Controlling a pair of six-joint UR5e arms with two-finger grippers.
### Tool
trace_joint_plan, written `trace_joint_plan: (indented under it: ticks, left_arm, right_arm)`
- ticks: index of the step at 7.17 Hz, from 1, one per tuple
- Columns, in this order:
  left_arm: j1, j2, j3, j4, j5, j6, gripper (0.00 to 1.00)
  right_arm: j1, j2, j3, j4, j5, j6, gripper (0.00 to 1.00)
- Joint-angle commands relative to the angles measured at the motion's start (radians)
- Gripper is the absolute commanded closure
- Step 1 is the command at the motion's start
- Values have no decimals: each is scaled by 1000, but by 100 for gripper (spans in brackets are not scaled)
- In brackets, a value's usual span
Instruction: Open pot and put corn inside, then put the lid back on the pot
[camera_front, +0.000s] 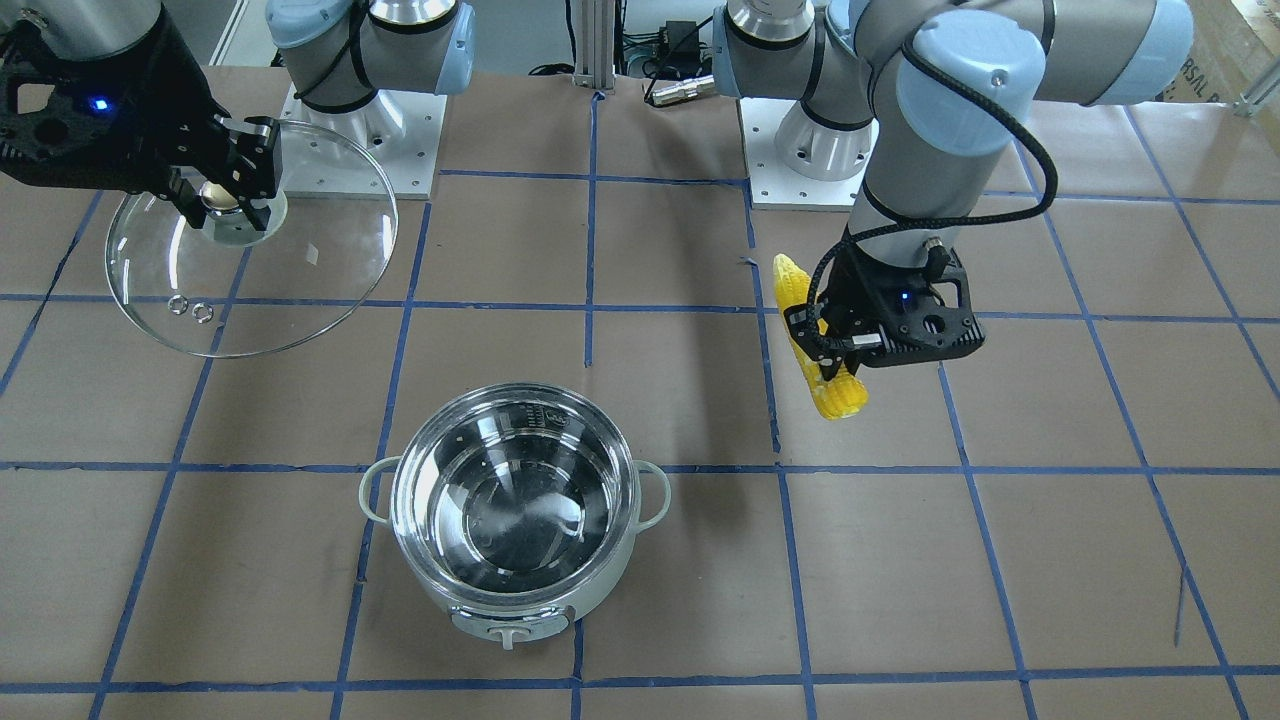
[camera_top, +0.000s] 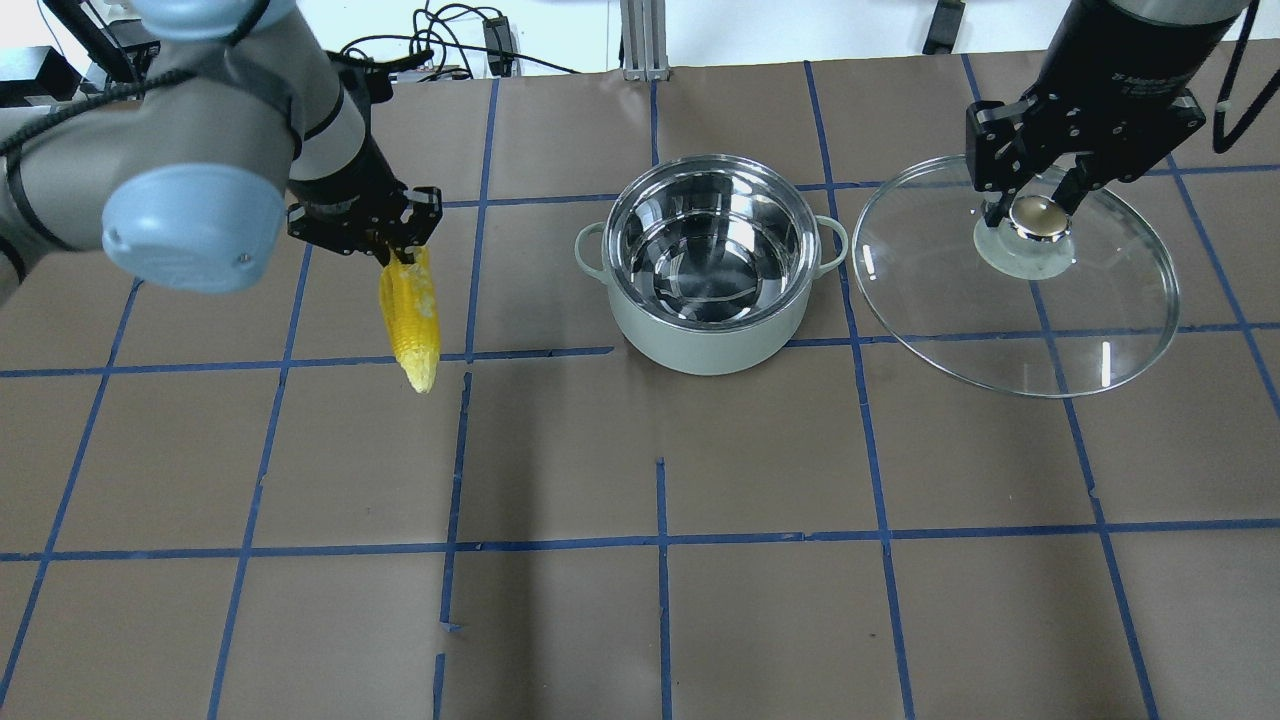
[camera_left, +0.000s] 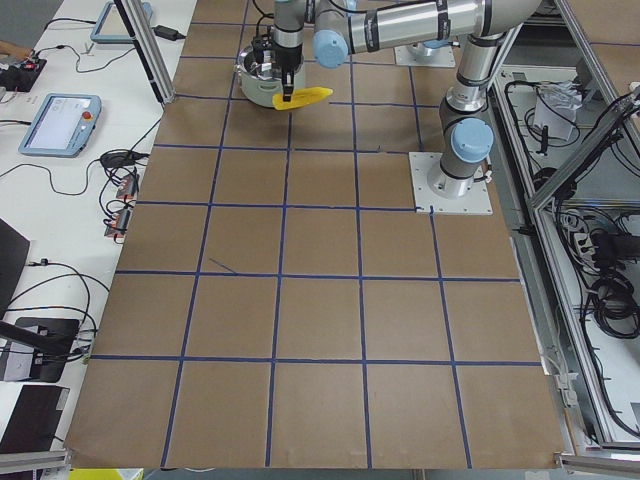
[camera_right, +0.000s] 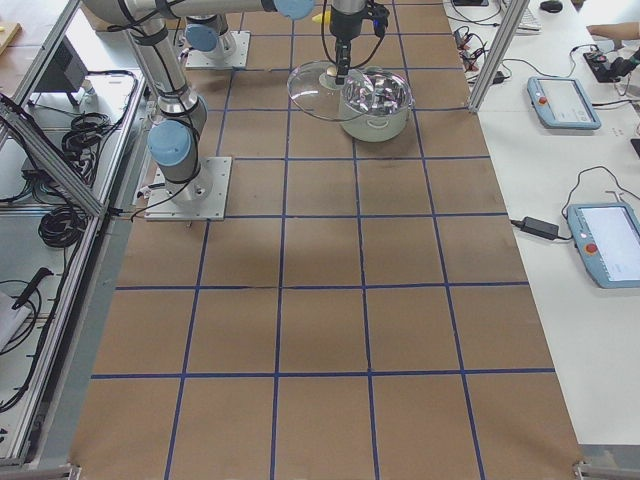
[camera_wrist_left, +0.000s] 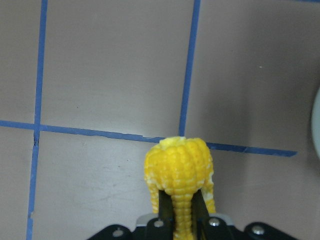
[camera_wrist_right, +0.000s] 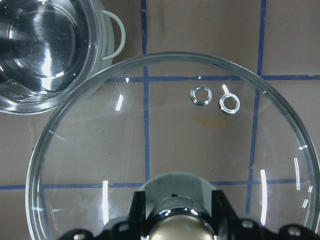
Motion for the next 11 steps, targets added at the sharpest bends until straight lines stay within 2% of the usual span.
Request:
trace_joint_plan:
  ticks: [1, 5, 7, 9, 10, 11]
  left_arm:
    - [-63, -57, 119, -70, -150, -238, 97]
    - [-129, -149, 138, 85, -215, -340, 97]
    - [-167, -205, 214, 91, -215, -435, 97]
    - [-206, -309, 327, 93, -226, -492, 97]
    - [-215, -345, 357, 91, -226, -494, 92]
    - [-215, -350, 349, 93, -221, -489, 1]
  right_arm:
    - [0, -1, 1, 0, 0, -1, 69]
    - [-1, 1, -1, -3, 2, -8, 74]
    - [-1, 1, -1, -3, 2, -7, 73]
    - [-1, 1, -1, -3, 2, -8, 73]
    - [-1, 1, -1, -3, 2, -8, 73]
    - [-1, 1, -1, -3, 2, -8, 73]
